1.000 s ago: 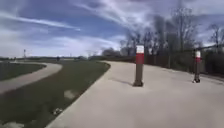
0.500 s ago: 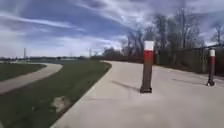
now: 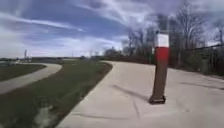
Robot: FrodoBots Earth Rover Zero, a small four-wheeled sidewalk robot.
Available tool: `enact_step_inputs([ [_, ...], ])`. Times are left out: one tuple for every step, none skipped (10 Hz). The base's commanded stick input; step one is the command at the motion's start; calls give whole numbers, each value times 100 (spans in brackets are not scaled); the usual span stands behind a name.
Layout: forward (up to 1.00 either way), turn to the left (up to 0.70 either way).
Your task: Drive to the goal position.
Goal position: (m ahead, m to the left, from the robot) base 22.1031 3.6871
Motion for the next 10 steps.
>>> enact_step_inputs([
  [100, -33],
  [100, -25],
  [100, -1],
  [100, 1],
  [100, 1],
  [100, 1],
  [100, 0],
  [100, -3],
  [100, -27],
  [100, -36],
])
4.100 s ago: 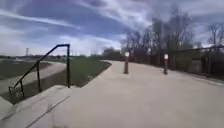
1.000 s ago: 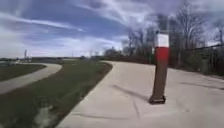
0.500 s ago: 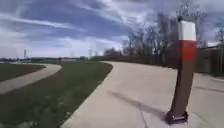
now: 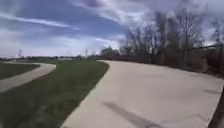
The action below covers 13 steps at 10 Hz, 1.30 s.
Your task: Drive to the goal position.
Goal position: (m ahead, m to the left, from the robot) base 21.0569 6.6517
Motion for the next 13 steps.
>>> enact_step_inputs([
  [100, -36],
  [100, 3],
  [100, 2],
  [100, 1],
  [100, 1],
  [100, -2],
  [100, -34],
  [100, -37],
  [100, -39],
  [100, -39],
  [100, -30],
  [100, -4],
  [100, 1],
])
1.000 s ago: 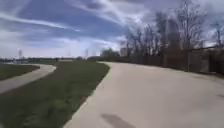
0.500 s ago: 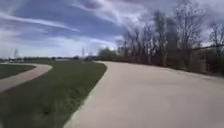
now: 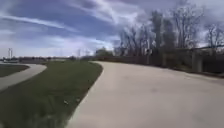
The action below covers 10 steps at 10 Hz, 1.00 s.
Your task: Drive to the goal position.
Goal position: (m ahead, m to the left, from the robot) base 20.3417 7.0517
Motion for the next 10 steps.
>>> enact_step_inputs([
  [100, 1],
  [100, 1],
  [100, 1],
  [100, 0],
  [100, -7],
  [100, -8],
  [100, -2],
  [100, 1],
  [100, 1],
  [100, 1],
])
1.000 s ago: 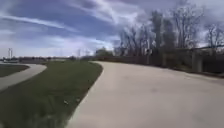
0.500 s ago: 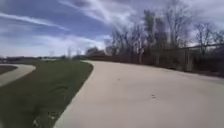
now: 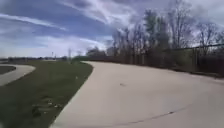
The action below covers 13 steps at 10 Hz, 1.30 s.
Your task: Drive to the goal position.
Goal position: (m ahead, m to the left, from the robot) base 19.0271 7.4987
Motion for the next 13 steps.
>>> enact_step_inputs([
  [100, 1],
  [100, 1],
  [100, 1],
  [100, 1],
  [100, 2],
  [100, 3],
  [100, 3],
  [100, 3],
  [100, 2],
  [100, 1],
  [100, 1],
  [100, 1],
  [100, 1],
])
